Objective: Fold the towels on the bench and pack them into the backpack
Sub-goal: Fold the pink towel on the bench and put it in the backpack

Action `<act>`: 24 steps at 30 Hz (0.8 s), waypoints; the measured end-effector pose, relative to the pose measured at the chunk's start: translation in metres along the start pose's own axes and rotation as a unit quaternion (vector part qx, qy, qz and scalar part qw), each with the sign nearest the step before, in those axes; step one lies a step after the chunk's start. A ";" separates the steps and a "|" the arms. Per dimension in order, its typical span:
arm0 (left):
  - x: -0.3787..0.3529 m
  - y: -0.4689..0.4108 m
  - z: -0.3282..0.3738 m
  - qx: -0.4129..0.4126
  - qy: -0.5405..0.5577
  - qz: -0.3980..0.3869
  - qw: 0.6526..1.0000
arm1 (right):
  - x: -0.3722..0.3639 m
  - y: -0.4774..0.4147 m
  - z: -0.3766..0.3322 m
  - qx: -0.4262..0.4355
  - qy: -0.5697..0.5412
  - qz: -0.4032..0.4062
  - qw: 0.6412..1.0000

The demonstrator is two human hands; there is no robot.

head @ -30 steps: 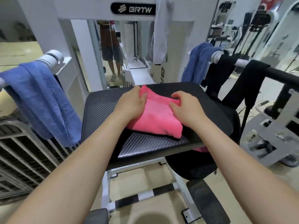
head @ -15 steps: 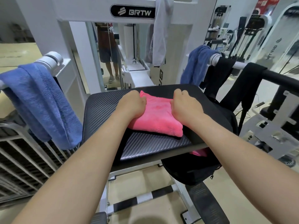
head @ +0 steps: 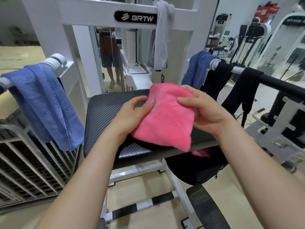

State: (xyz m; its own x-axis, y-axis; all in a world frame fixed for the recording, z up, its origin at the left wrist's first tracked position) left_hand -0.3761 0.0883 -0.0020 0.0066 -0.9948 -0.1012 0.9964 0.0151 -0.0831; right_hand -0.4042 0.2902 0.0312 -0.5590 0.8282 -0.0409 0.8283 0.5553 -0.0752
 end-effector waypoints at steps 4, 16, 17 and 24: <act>-0.010 0.038 0.006 0.096 0.256 -0.125 0.954 | -0.005 0.021 0.001 0.061 -0.070 -0.063 0.994; -0.108 0.079 -0.002 -0.195 -0.147 -0.150 0.958 | 0.051 0.074 -0.016 -0.116 0.474 -0.304 0.818; -0.123 0.078 -0.011 -0.196 -0.161 -0.145 0.956 | 0.059 0.077 -0.007 -0.115 0.455 -0.306 0.829; -0.204 0.062 -0.125 -0.262 -0.309 0.062 0.912 | 0.191 0.100 0.063 -0.192 0.392 -0.284 0.854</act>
State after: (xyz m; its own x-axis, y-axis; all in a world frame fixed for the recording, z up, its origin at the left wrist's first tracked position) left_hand -0.3258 0.3044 -0.1104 0.3250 -0.8459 0.4229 0.8089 0.0170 -0.5876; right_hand -0.4303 0.4989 -0.0468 -0.8014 0.1296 0.5839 0.4681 0.7436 0.4774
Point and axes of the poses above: each hand's wrist, its own y-axis away from the middle knuckle, its own x-axis out of the back of the hand, z = x × y, the point moved 1 cm from there along -y, towards the middle knuckle, and after that the axes turned 13 degrees about y, right-handed, at the moved point
